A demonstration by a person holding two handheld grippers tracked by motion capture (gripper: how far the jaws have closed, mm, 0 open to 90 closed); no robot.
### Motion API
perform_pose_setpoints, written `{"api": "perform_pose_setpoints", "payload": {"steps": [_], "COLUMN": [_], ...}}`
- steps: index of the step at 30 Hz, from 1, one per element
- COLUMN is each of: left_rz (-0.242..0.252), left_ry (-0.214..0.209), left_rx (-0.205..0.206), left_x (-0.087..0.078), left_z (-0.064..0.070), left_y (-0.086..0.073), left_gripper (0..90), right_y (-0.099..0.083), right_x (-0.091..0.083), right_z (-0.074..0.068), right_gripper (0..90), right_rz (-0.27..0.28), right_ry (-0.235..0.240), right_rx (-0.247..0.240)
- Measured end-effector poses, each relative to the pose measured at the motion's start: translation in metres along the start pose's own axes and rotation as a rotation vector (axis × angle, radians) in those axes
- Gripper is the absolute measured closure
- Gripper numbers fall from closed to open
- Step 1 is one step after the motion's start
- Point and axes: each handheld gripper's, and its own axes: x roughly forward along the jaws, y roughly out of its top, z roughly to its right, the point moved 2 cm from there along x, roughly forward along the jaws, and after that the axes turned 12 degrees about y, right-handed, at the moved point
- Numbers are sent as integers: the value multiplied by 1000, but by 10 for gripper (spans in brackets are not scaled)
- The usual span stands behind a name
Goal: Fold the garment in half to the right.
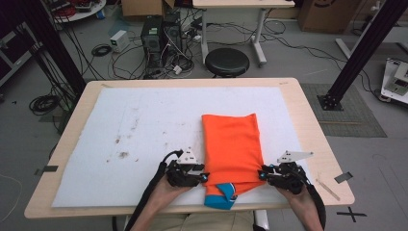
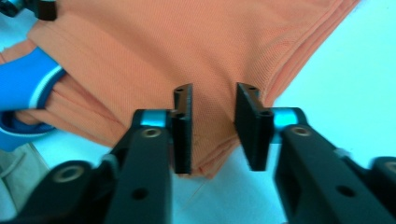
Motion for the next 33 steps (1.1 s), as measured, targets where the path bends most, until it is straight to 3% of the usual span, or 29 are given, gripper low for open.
{"api": "perform_pose_setpoints", "payload": {"steps": [3, 5, 8, 9, 11, 15, 17, 20, 22, 25, 27, 29, 32, 33], "left_rz": [79, 111, 102, 106, 112, 106, 104, 101, 95, 93, 94, 78, 55, 26], "left_ry": [22, 54, 105, 115, 127, 153, 165, 193, 211, 248, 250, 237, 193, 181], "left_rx": [-12, -8, -6, -7, -12, -18, -21, -37, -47, -59, -68, -66, -71, -71], "left_x": [-11, -14, -13, -13, -14, -15, -16, -14, -10, -2, 7, 15, 27, 33], "left_z": [-4, -7, -10, -11, -12, -13, -16, -22, -27, -33, -38, -40, -40, -41], "left_y": [8, 16, 26, 28, 30, 28, 27, 27, 30, 38, 45, 49, 50, 48], "left_gripper": [588, 581, 567, 564, 563, 559, 557, 558, 561, 586, 615, 652, 709, 720], "right_y": [9, 25, 54, 63, 88, 120, 124, 117, 113, 118, 119, 120, 115, 112], "right_x": [-4, -7, -7, -5, 5, 37, 51, 68, 67, 62, 57, 52, 51, 52], "right_z": [2, 5, 17, 23, 42, 84, 99, 116, 121, 115, 109, 98, 78, 75], "right_gripper": [564, 525, 527, 538, 571, 665, 677, 699, 680, 635, 611, 616, 619, 625], "right_rz": [11, 77, 138, 152, 166, 97, 46, -66, -47, -58, -30, 19, 46, 45], "right_ry": [-15, -50, -106, -104, -123, -252, -252, -335, -325, -435, -451, -420, -265, -244], "right_rx": [14, -7, -11, -8, 8, 77, 117, 132, 157, 123, 126, 103, 76, 68]}}
